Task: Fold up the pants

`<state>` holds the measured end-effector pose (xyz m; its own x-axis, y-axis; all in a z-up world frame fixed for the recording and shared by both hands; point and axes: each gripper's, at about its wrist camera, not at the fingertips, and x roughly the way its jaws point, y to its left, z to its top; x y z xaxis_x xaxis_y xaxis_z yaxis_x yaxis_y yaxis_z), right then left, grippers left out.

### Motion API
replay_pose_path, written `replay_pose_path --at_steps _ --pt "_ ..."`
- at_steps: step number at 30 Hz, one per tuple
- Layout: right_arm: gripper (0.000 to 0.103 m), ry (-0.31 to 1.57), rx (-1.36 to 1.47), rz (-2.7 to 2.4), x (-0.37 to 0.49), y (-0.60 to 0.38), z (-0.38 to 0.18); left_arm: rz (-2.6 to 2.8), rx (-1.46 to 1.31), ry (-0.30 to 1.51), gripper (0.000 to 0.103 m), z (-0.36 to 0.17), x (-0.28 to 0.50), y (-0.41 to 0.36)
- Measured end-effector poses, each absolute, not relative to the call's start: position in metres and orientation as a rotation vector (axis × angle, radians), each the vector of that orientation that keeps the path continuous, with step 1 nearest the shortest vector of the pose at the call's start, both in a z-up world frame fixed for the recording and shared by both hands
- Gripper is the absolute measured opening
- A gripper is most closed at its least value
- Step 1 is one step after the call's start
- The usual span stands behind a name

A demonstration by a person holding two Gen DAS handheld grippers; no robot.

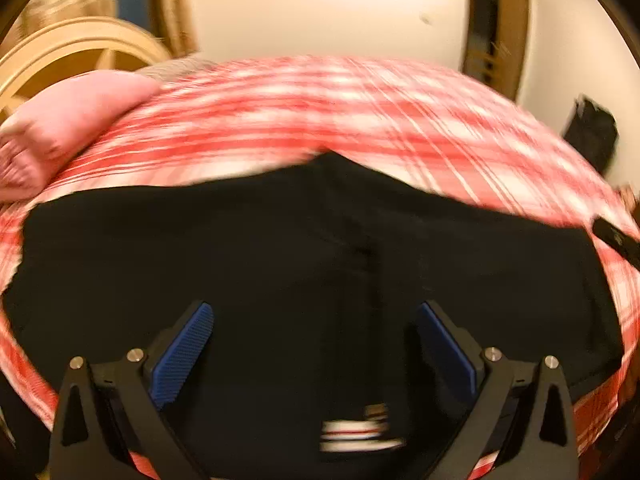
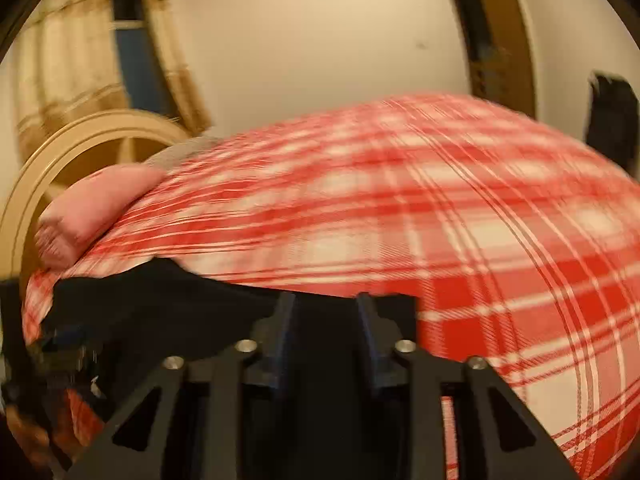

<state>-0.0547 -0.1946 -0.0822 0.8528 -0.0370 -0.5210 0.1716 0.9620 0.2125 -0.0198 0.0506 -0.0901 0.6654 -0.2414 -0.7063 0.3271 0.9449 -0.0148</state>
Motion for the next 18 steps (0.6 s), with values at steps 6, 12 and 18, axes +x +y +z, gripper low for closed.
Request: replay_pose_path --at_steps 6,12,18 --pt "0.050 0.586 0.161 0.120 -0.035 -0.116 -0.082 -0.025 -0.088 0.691 0.103 -0.072 -0.010 0.166" --pt "0.050 0.639 0.109 0.235 -0.030 -0.068 -0.094 0.266 -0.304 0.710 0.103 -0.088 0.003 0.269" --pt "0.050 0.647 0.104 0.224 -0.032 -0.062 -0.091 0.262 -0.541 0.855 0.103 -0.132 0.027 0.293"
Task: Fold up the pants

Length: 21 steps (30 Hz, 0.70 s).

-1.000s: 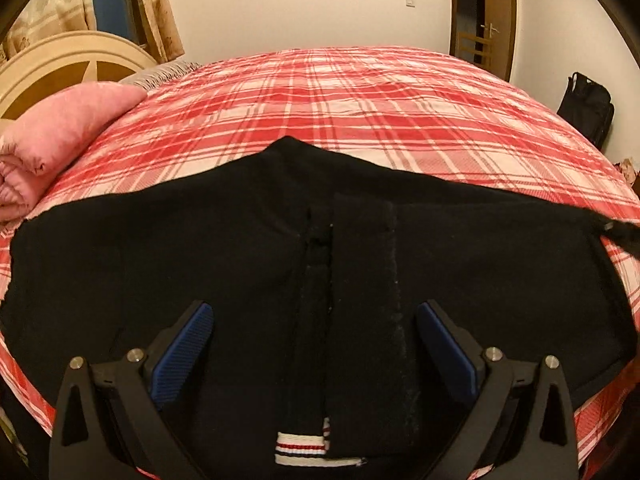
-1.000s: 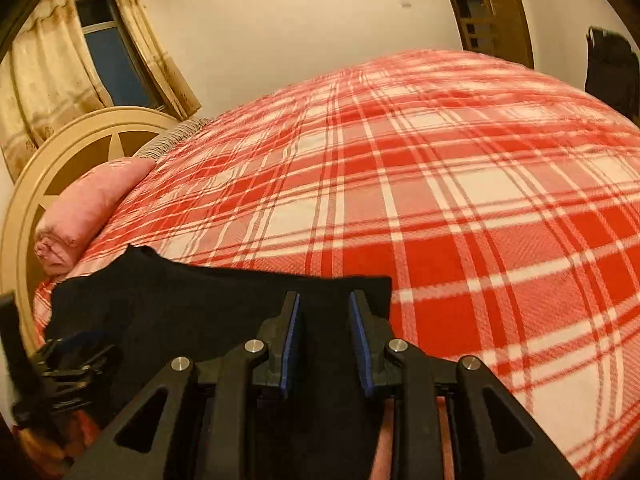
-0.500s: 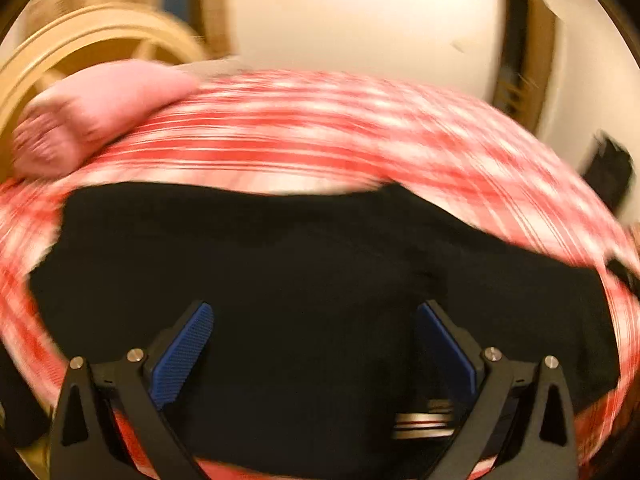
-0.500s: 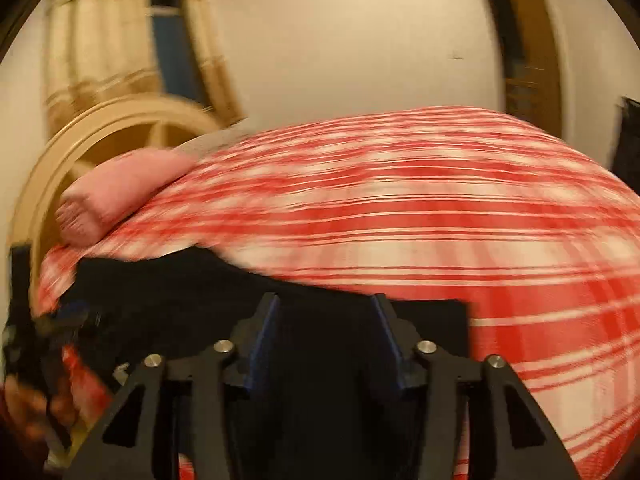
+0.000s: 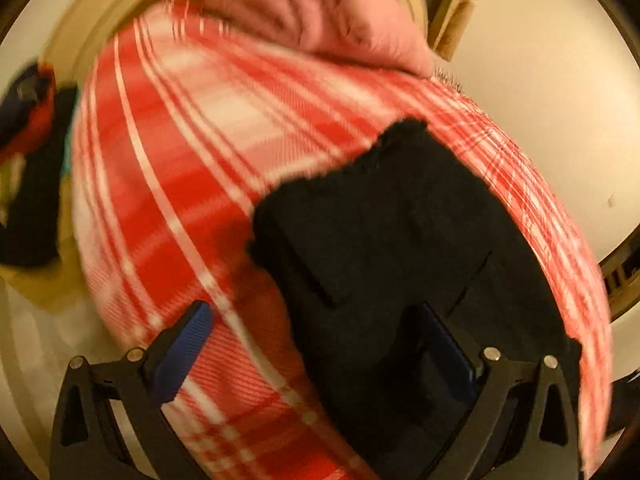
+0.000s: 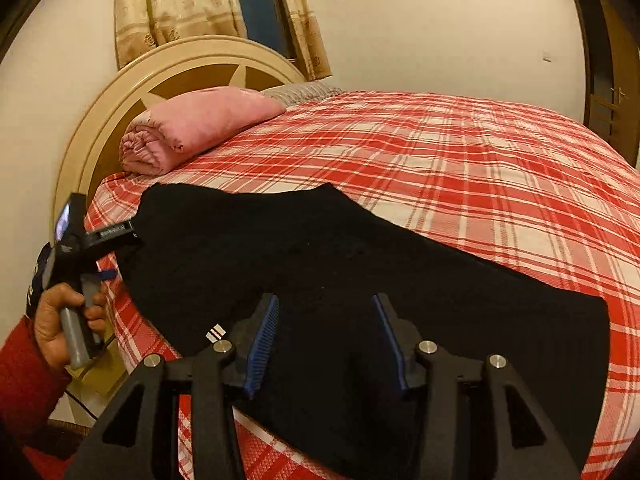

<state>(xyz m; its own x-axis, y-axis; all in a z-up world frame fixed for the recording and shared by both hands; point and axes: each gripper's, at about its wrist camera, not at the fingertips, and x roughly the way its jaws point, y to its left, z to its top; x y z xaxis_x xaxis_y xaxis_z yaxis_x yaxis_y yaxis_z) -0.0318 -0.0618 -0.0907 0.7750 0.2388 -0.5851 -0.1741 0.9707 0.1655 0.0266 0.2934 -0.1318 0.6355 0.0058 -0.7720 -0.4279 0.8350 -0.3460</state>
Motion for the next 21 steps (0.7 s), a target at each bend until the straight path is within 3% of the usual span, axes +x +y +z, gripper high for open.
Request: replay_pose_path --at_steps 2,6,10,12,14,21 --pt "0.050 0.649 0.125 0.210 -0.034 -0.067 -0.089 0.271 -0.511 0.828 0.101 -0.130 0.027 0.285" --pt "0.050 0.656 0.201 0.189 -0.035 -0.080 -0.088 0.199 -0.484 0.790 0.071 -0.120 0.030 0.276" --pt "0.050 0.665 0.238 0.166 -0.034 -0.086 -0.090 0.201 -0.552 0.776 0.061 -0.122 0.031 0.287" --pt "0.050 0.668 0.248 0.144 -0.035 -0.090 -0.092 0.199 -0.554 0.775 0.045 -0.120 0.028 0.289" --pt "0.050 0.671 0.292 0.125 -0.037 -0.100 -0.094 0.162 -0.554 0.765 0.036 -0.114 0.025 0.286" --pt "0.050 0.635 0.449 0.011 -0.052 -0.154 -0.093 0.100 -0.355 0.622 0.031 -0.059 0.005 0.240"
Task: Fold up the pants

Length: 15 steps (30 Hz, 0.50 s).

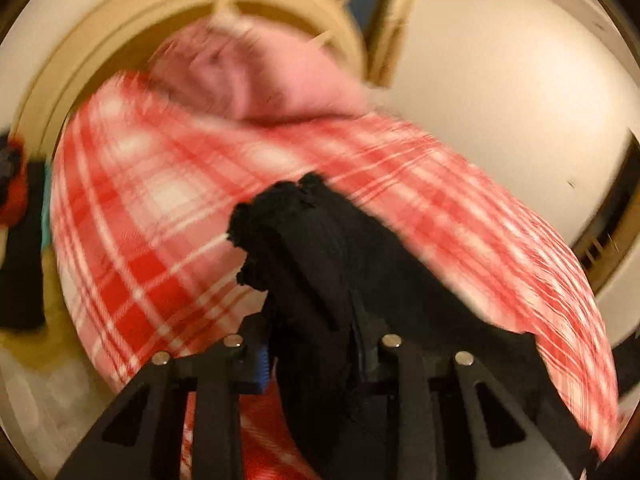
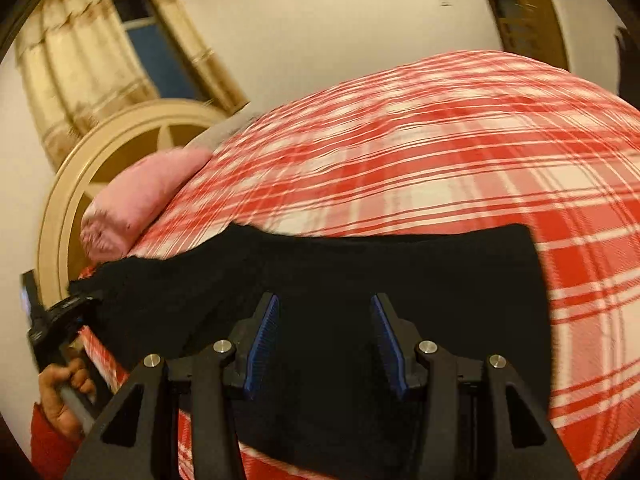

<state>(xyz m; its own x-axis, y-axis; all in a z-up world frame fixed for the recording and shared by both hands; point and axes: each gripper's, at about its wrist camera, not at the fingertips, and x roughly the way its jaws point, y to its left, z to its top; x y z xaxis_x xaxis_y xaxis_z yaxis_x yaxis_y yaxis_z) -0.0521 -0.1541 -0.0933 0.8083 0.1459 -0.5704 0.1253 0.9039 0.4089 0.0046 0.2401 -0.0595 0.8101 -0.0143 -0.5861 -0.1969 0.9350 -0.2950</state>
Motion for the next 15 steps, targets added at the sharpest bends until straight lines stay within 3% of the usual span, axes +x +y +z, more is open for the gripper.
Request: replay_pose_path --at_steps 8,15 --pt "0.050 0.582 0.537 -0.107 -0.081 -0.213 -0.091 -0.265 -0.053 0.420 0.031 0.006 -0.051 0.113" --pt "0.050 0.545 0.559 -0.147 -0.108 -0.241 -0.089 -0.599 0.142 0.428 0.031 -0.013 -0.096 -0.002"
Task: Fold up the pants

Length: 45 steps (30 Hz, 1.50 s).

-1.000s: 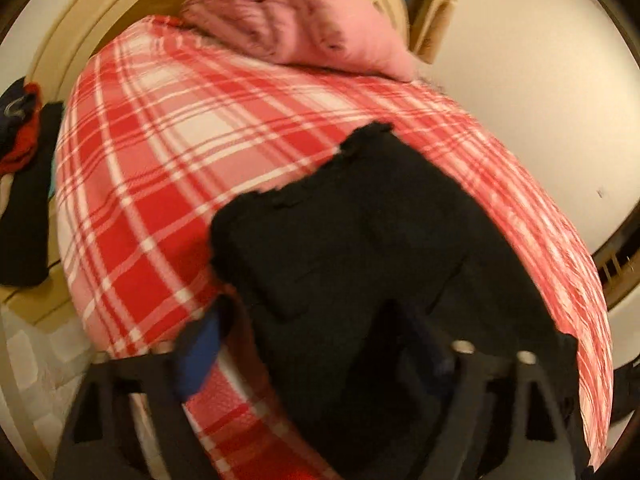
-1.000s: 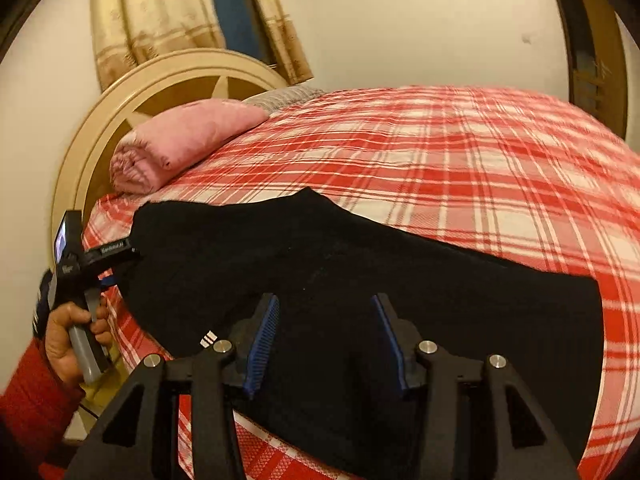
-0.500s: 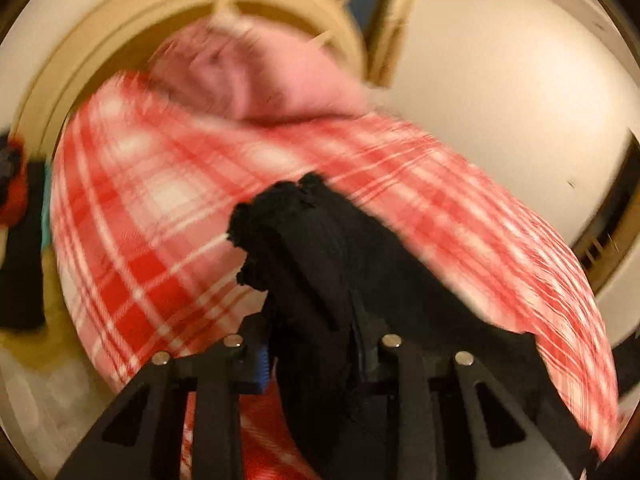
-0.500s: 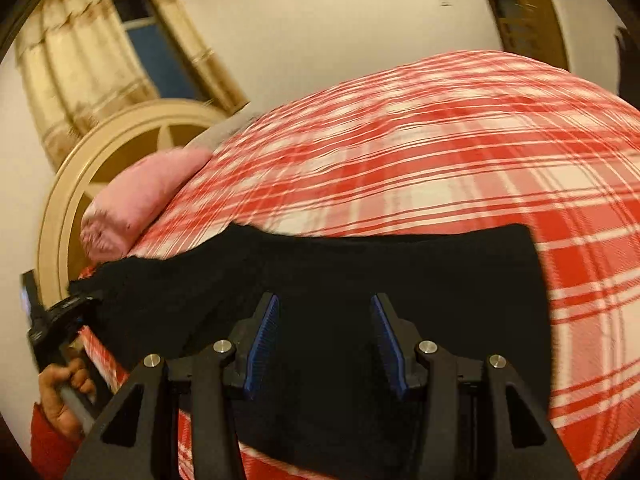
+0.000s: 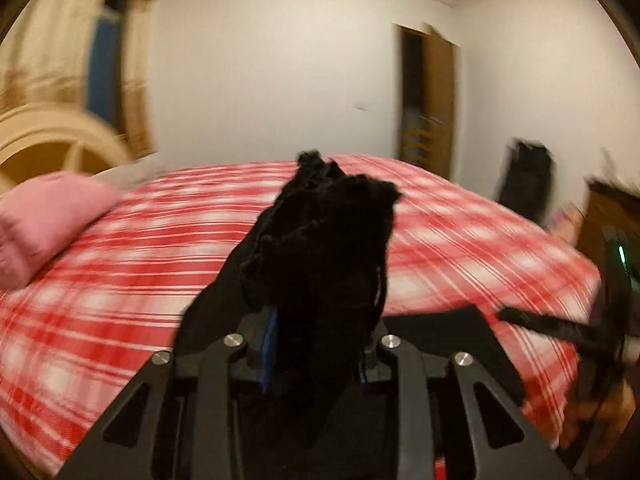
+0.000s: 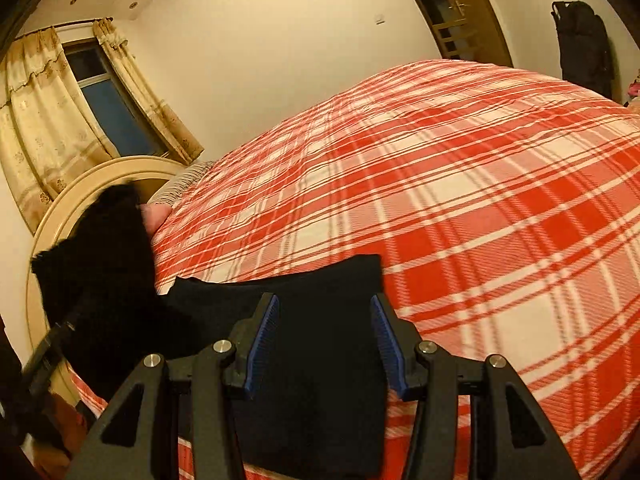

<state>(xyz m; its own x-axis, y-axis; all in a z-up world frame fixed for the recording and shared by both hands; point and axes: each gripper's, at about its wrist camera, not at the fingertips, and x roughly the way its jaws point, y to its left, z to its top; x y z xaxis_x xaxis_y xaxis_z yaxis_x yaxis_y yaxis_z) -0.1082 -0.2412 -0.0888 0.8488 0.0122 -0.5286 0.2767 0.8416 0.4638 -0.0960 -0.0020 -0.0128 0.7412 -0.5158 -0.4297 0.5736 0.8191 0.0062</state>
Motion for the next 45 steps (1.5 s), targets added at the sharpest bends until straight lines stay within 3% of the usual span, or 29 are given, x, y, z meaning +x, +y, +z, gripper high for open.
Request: replay_pose_path --at_steps 14,16,21,27,34,43,44,45 --pt "0.050 0.546 0.614 -0.200 -0.128 -0.269 -0.104 -0.795 0.527 0.429 0.033 -0.079 -0.154 -0.098" --pt "0.050 0.547 0.613 -0.203 -0.127 -0.268 -0.102 -0.805 0.579 0.461 0.041 -0.088 -0.154 -0.103" --pt "0.050 0.539 0.633 -0.197 -0.131 -0.276 -0.094 -0.844 0.656 0.417 0.084 -0.078 -0.164 -0.099" --pt "0.066 0.516 0.730 -0.101 -0.141 -0.277 -0.078 -0.844 0.493 0.405 0.103 -0.029 -0.135 -0.040" --pt "0.067 0.572 0.660 -0.039 -0.118 -0.248 -0.079 -0.745 0.325 0.447 0.103 -0.018 -0.099 0.004" --pt "0.065 0.708 0.418 -0.057 -0.081 -0.202 -0.119 -0.529 0.119 0.786 0.103 -0.071 -0.034 0.031" --pt "0.061 0.695 0.380 -0.063 -0.082 -0.197 -0.119 -0.517 0.109 0.799 0.103 -0.074 -0.033 0.035" --pt "0.044 0.696 0.362 -0.048 -0.081 -0.193 -0.119 -0.506 0.105 0.804 0.103 -0.075 -0.033 0.039"
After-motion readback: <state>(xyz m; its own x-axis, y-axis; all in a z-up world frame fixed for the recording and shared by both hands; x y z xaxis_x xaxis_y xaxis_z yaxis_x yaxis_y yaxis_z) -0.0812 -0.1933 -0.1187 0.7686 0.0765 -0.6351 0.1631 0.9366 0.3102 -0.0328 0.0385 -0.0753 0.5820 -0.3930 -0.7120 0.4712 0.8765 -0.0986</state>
